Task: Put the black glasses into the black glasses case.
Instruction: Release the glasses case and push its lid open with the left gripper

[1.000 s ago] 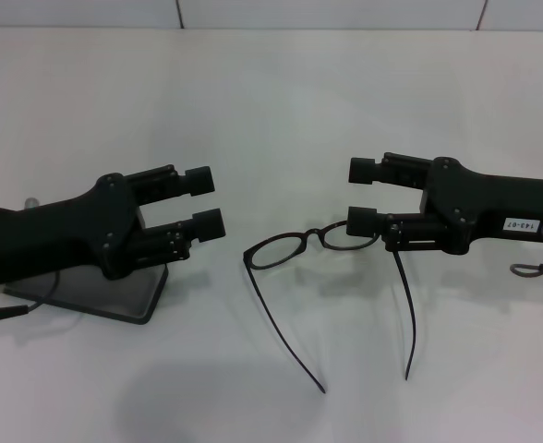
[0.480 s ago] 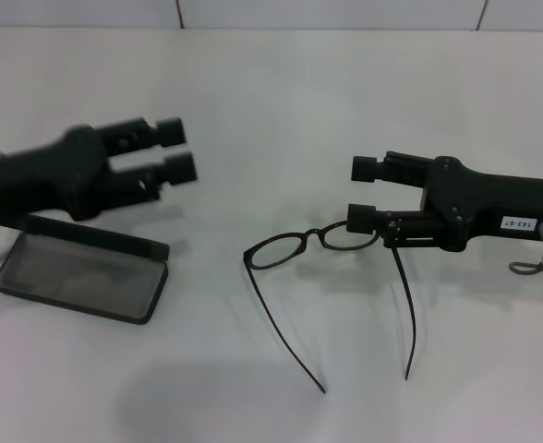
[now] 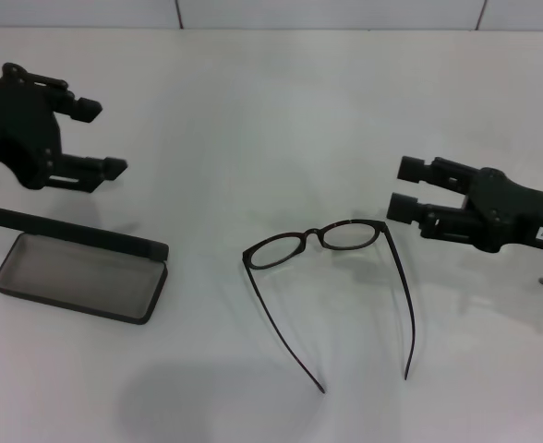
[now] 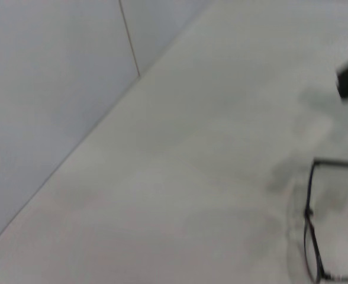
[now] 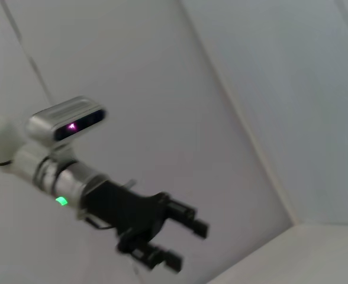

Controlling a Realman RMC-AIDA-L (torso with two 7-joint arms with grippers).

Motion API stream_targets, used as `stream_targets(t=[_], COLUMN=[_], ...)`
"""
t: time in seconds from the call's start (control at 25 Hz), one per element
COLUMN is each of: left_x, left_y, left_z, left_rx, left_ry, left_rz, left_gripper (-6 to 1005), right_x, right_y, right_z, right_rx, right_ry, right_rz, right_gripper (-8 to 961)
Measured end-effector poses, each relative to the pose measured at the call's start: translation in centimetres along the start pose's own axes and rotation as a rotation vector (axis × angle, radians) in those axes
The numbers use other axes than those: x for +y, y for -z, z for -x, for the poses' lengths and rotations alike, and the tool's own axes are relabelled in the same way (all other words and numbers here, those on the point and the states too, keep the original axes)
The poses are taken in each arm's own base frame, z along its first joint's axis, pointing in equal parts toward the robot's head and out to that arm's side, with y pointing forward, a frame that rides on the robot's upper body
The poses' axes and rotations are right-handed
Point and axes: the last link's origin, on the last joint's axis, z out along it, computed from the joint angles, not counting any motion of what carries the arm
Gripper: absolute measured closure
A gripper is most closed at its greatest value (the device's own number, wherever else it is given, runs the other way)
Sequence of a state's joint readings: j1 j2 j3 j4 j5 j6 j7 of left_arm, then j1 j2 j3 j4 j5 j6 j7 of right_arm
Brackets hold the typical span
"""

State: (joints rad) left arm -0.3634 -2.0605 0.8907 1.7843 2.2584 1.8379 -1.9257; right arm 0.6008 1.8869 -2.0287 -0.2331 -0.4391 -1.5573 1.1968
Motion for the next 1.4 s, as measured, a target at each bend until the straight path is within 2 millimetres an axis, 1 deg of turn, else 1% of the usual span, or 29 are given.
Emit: stream_targets(t=[0.16,0.24,0.4,0.48,0.6,0.72,0.76,0.92,1.16,1.4], left_x=[0.9,1.4,1.8,1.9,2.1,1.9,1.9,1.8,1.8,1.7], left_y=[0.7,0.5,-0.8,-1.7,-2.9,-4.3,-4.3,-5.3,-6.3,-7.4], left_z=[-0.4,-0.2,0.9,1.1,0.8,0.7,0.7,0.4,0.3,0.5], left_rx=[-0.136,-0.214,-0.409,-0.456,-0.459,-0.495,-0.495,-0.531,-0.565,-0.587], left_ry=[-0.057,-0.078,-0.076,-0.080,-0.111,-0.144,-0.144,-0.170,-0.186,-0.201], left_rz=[-0.036,-0.051,-0.062,-0.046,-0.027,-0.014,-0.014,0.003,0.028,0.057], left_gripper=[324,326,329,331,335,338,339,343,350,356], right_x=[0.1,0.1,-0.1,-0.1,-0.3,-0.2,-0.2,-0.1,0.0,0.0], right_y=[0.7,0.8,0.7,0.4,0.0,0.1,0.1,0.4,1.3,1.3], right_z=[-0.2,-0.2,0.1,0.3,0.5,0.4,0.4,0.0,-0.7,-0.7], right_rx=[-0.037,-0.050,-0.057,-0.055,-0.040,-0.030,-0.030,-0.033,-0.059,-0.060], right_ry=[-0.013,-0.014,-0.010,-0.005,0.005,0.006,0.006,-0.001,-0.010,-0.011], right_rz=[-0.023,-0.033,-0.035,-0.031,-0.020,-0.017,-0.017,-0.028,-0.064,-0.066], right_gripper=[85,85,85,84,84,84,84,84,84,85])
